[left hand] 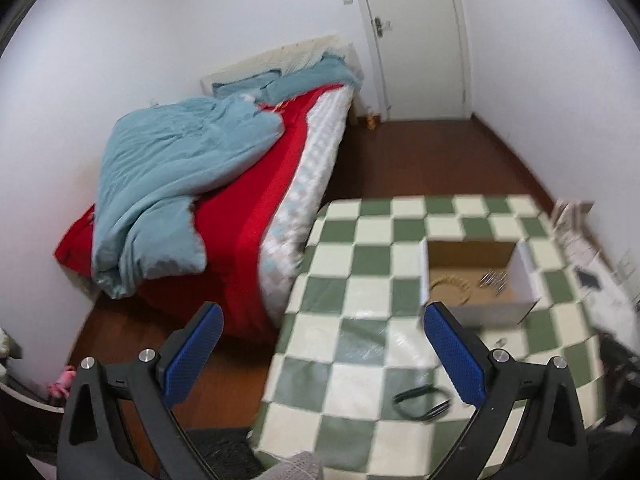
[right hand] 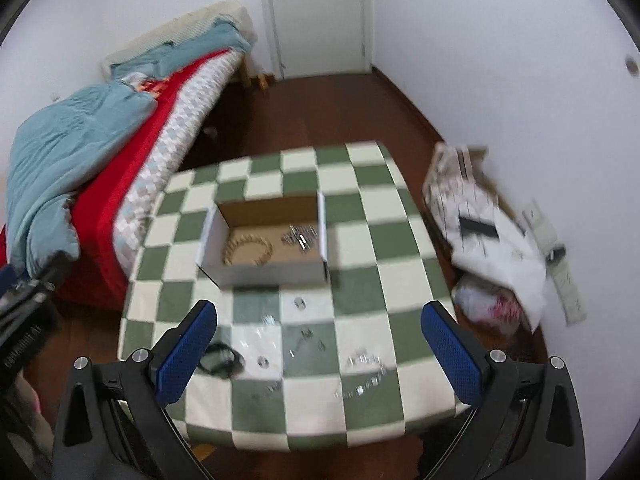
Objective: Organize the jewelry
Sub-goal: 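Grasp the black band with the left tool while the right tool grasps the silver pendant chain, then carry both items over the box and open the right tool to drop the chain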
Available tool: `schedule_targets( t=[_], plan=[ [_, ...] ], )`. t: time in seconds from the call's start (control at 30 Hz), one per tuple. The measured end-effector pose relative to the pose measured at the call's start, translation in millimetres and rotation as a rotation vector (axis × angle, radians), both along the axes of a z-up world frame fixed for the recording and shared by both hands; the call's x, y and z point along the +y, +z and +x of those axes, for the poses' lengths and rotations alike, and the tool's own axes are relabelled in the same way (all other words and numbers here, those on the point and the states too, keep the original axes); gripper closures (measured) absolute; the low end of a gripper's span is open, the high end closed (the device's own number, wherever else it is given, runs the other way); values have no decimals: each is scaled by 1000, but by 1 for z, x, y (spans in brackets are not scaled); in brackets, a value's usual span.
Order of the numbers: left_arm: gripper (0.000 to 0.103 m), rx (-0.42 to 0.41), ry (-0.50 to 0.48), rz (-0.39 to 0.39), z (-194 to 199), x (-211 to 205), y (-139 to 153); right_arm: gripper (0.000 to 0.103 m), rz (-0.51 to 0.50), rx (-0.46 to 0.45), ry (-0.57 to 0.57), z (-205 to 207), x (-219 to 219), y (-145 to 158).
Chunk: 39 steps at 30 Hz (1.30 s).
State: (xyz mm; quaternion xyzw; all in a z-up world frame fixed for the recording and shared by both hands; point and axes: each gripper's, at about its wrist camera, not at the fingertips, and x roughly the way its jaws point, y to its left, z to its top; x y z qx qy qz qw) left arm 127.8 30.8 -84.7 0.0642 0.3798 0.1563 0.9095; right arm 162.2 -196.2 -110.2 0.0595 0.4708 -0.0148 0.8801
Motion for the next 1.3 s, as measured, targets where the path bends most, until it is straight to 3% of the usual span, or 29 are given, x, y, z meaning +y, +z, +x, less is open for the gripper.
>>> schedule_targets(
  t=[0.03,0.17,0.3,0.47,0.6,0.7,0.8,0.87,0.93,1.0,1.03,1.07,1.3],
  plan=[
    [0,24,11,18,1,2,-10,2,9,28,-16,-2,-7,-12],
    [0,156,20,74,8,4,-59,28,47,141,-79,-4,-33,-65],
    [0,282,4,101,16,0,-105,28,71,234,-139,-2,-56,-116],
    [1,408,-22,50,32,-4,-146,29,76,331,-190,2,-73,-171],
    [2,492,-48,-30,44,-9,-170,32,82,374,-205,4,-75,-196],
    [19,540,-81,-68,52,-14,-185,32,79,387,-207,6,-75,-206],
    [50,590,-107,-108,57,-19,-200,39,66,396,-206,7,-74,-213],
    [67,572,-119,-138,55,-20,-199,41,30,391,-194,7,-71,-213],
    [92,580,-138,-151,54,-23,-199,47,-11,374,-174,7,-65,-212],
    [92,574,-139,-129,52,-25,-199,63,-22,350,-152,6,-61,-209],
    [93,571,-137,-124,51,-25,-198,90,-34,337,-131,6,-57,-207],
    [93,566,-129,-120,49,-25,-197,98,-43,337,-121,7,-55,-207],
    [96,481,-112,-99,36,-24,-171,98,1,290,-147,2,-69,-194]
  ],
)
